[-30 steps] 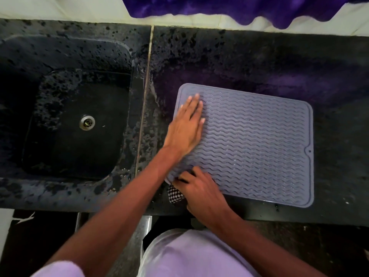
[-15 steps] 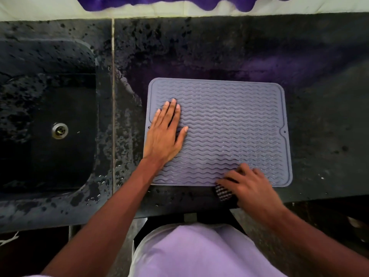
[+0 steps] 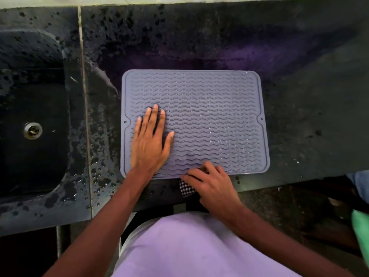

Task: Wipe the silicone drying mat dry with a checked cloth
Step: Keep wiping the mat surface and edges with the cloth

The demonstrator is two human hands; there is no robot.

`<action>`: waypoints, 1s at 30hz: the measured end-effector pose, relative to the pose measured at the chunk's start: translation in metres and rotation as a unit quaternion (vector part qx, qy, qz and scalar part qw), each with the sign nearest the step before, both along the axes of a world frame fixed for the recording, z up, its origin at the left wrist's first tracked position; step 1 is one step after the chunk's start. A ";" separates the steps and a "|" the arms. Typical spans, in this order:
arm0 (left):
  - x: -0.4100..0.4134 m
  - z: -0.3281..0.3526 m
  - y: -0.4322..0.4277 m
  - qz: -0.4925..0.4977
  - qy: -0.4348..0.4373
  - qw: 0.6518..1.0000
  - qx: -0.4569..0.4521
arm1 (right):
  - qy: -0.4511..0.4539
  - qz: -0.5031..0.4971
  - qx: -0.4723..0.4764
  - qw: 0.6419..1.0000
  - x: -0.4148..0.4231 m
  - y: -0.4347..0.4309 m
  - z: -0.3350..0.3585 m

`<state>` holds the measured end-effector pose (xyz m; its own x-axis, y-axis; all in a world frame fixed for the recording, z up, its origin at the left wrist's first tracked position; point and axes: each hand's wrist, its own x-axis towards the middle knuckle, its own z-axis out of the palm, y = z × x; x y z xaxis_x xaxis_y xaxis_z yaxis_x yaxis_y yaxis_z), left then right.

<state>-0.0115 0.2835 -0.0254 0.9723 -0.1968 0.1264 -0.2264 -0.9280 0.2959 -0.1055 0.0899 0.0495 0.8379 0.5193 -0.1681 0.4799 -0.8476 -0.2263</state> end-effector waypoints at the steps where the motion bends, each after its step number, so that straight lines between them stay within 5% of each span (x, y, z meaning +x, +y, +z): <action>1: 0.000 0.000 0.001 0.001 -0.003 1.000 0.000 | -0.004 -0.004 -0.001 1.000 -0.001 -0.008 -0.001; 19: -0.003 0.002 0.001 0.007 -0.011 1.000 -0.002 | -0.024 -0.107 -0.111 0.988 0.003 -0.197 0.024; 24: 0.004 0.009 -0.020 0.029 -0.019 0.999 -0.037 | -0.059 -0.310 0.020 0.949 0.044 -0.214 0.042; 30: 0.066 0.028 -0.114 -0.111 -0.010 0.993 -0.048 | 0.021 -0.270 0.069 0.960 0.136 -0.180 0.016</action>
